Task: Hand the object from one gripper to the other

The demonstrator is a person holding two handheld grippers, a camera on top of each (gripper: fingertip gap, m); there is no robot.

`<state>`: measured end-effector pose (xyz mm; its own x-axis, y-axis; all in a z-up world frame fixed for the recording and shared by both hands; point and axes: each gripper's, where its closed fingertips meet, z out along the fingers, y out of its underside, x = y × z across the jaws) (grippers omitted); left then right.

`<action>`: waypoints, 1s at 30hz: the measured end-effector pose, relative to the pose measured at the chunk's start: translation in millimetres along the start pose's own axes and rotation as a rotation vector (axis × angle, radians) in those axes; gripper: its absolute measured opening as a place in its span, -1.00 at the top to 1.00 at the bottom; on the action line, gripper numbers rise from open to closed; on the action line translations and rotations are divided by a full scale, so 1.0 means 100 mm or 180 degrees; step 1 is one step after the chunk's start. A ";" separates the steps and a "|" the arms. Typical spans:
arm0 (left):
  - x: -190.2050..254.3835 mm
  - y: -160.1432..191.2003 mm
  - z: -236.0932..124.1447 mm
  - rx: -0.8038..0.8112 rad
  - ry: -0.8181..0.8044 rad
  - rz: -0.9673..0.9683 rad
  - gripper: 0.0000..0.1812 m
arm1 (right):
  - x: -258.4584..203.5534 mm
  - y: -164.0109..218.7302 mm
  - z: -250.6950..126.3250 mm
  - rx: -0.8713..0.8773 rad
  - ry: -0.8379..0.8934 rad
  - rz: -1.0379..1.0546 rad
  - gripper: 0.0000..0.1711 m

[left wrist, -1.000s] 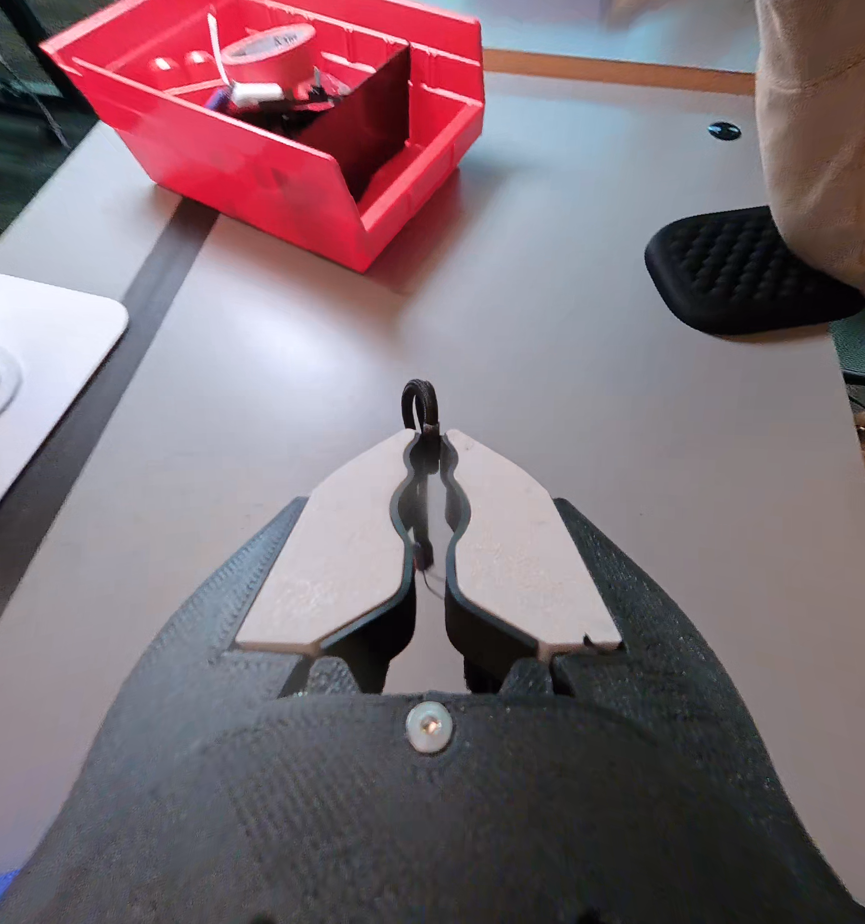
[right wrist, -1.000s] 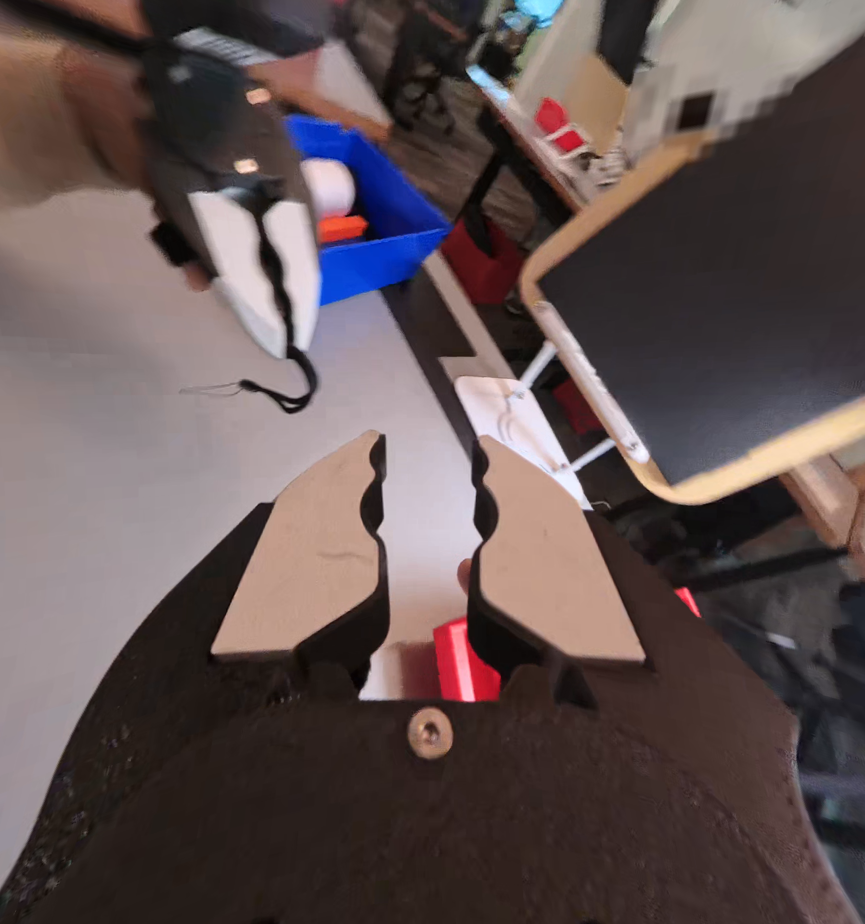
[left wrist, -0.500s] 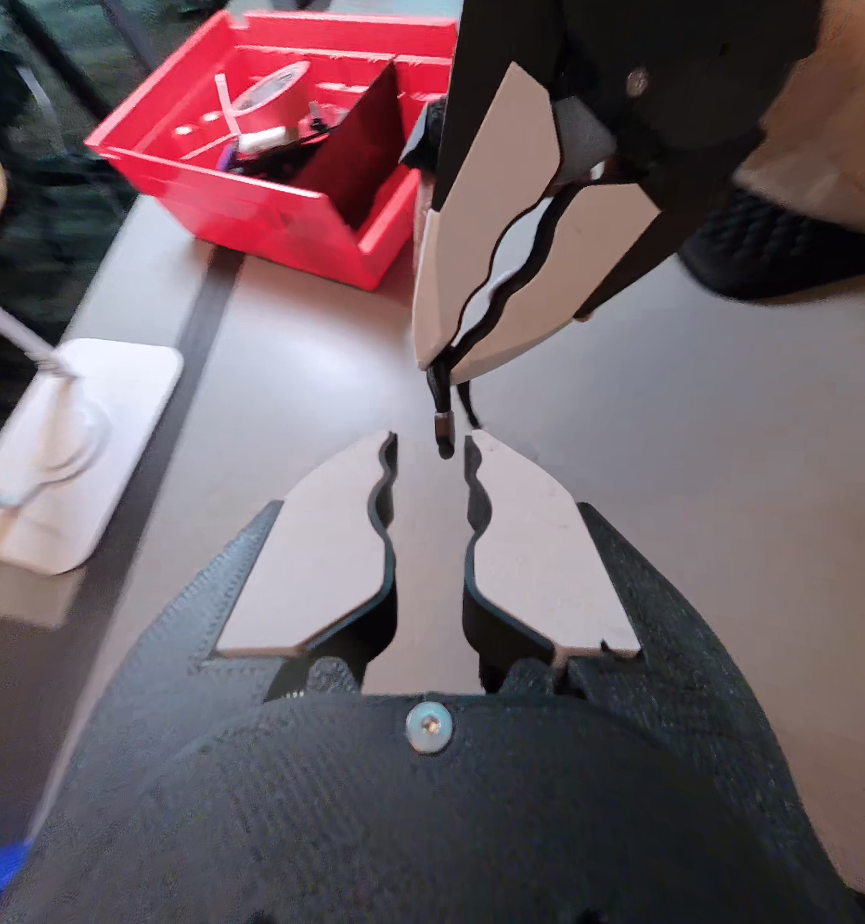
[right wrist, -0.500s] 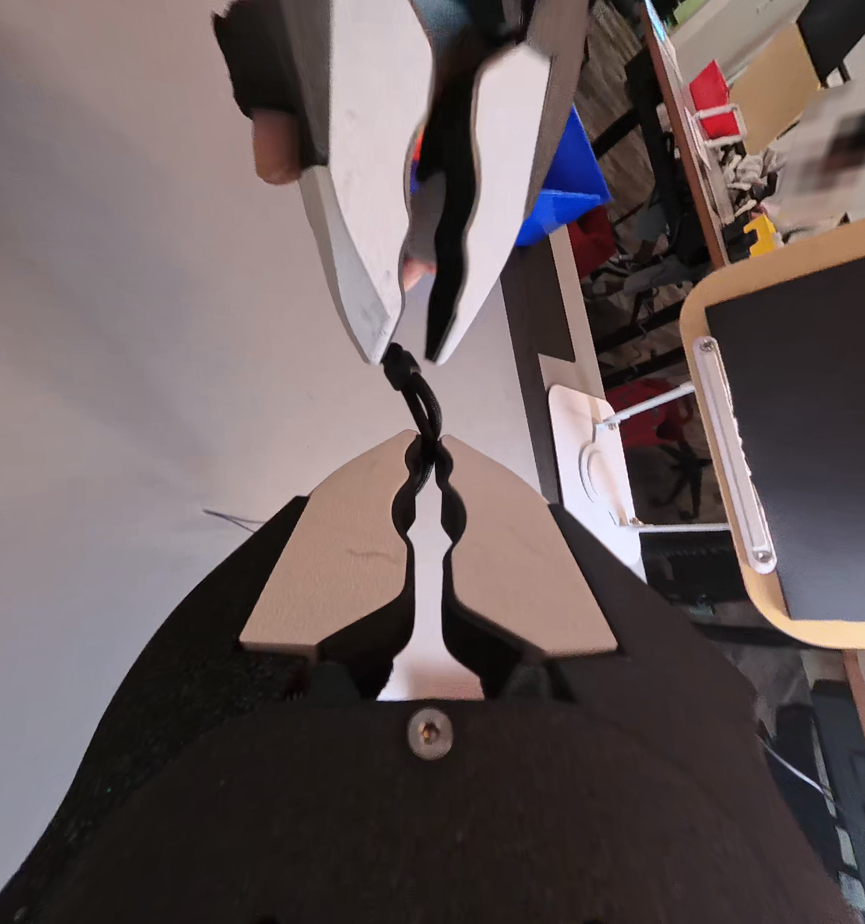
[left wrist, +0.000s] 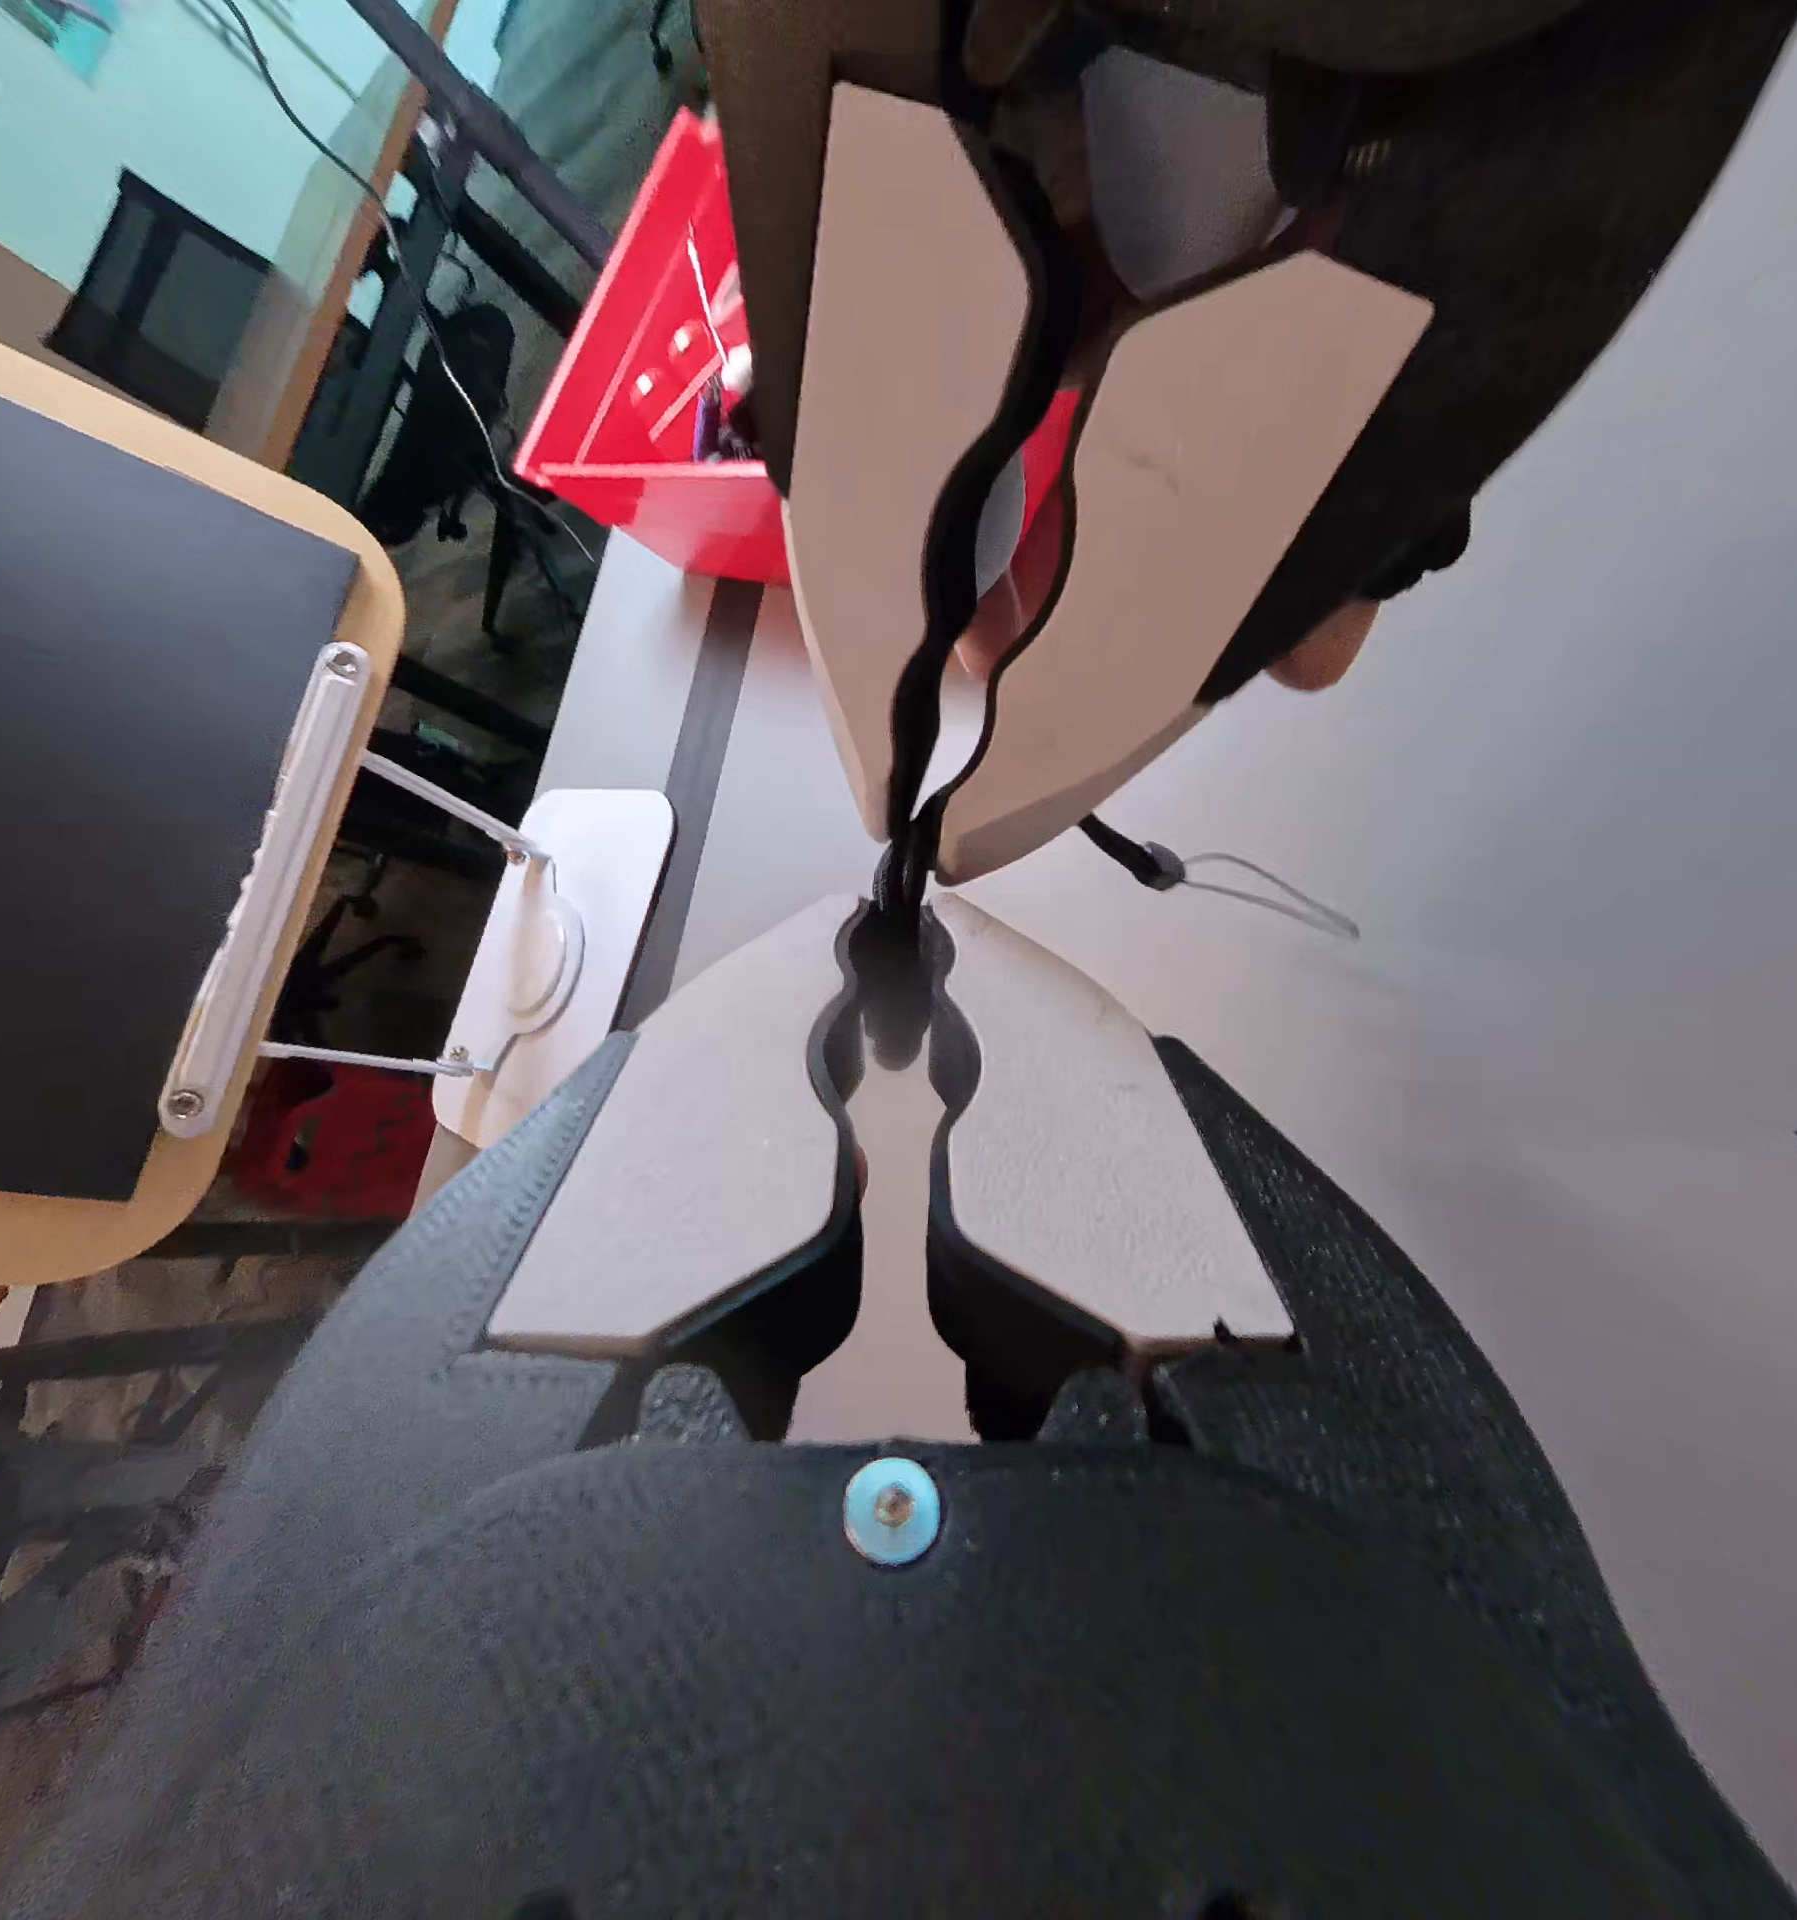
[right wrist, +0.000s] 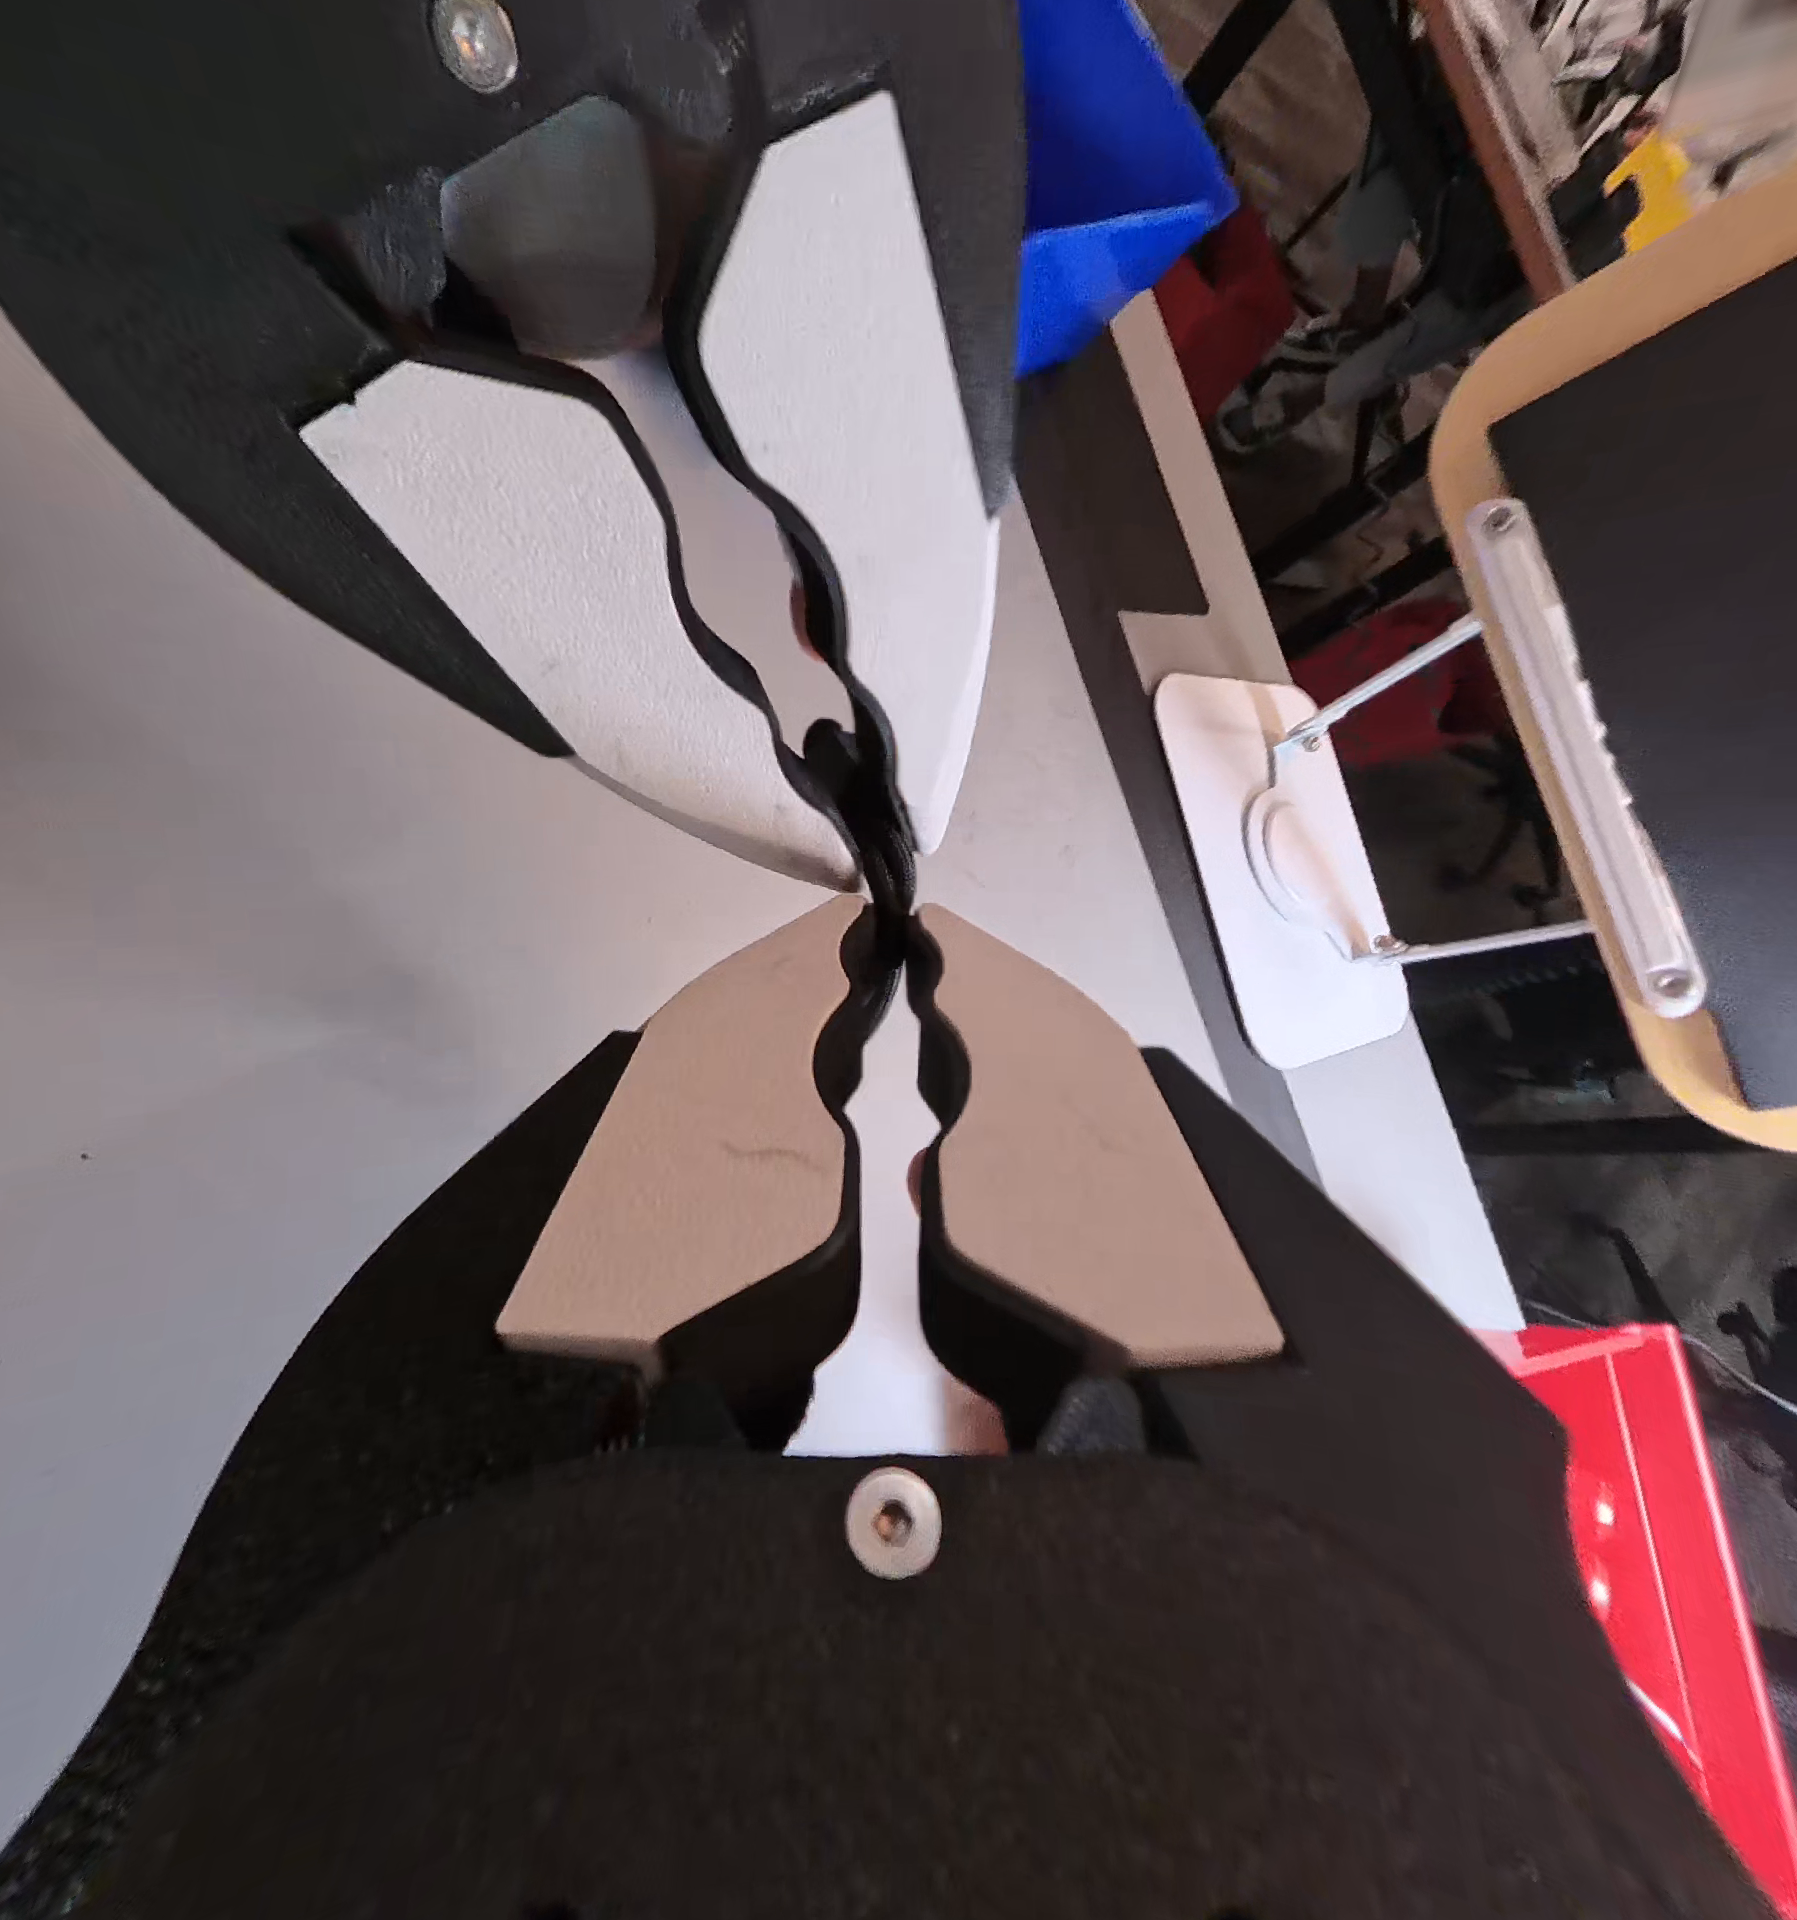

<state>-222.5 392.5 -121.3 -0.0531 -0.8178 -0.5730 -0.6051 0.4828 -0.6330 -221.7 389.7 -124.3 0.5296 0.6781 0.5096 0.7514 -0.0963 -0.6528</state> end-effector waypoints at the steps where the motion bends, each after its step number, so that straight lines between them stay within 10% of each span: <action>1: -0.03 -0.03 -0.04 0.0080 -0.0007 -0.0010 0.92 | 0.03 -0.04 -0.04 0.0124 0.0001 0.0045 0.92; 6: -0.08 -0.15 -0.25 0.0403 0.0046 -0.0022 0.92 | -0.01 -0.08 -0.10 0.0515 -0.0458 0.0363 0.53; 9: -0.10 -0.11 -0.29 0.0412 0.0081 -0.0022 0.92 | -0.07 -0.07 -0.03 0.0571 -0.0540 0.0320 0.96; 23: 0.02 -0.03 -0.14 0.0159 0.0162 0.0036 0.95 | -0.07 -0.07 0.03 0.0225 -0.0174 0.0057 0.95; 27: -0.11 -0.11 -0.31 0.0499 0.0172 -0.0186 0.95 | -0.01 -0.01 -0.02 0.0378 -0.0371 0.0231 0.57; 30: -0.13 -0.04 -0.34 0.0485 0.0252 -0.0311 0.95 | -0.05 -0.01 0.01 0.0445 -0.0424 0.0187 0.91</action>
<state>-246.3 390.5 -93.3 -0.0659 -0.8823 -0.4660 -0.4835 0.4368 -0.7586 -225.8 387.7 -126.5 0.5071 0.7656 0.3957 0.6538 -0.0426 -0.7554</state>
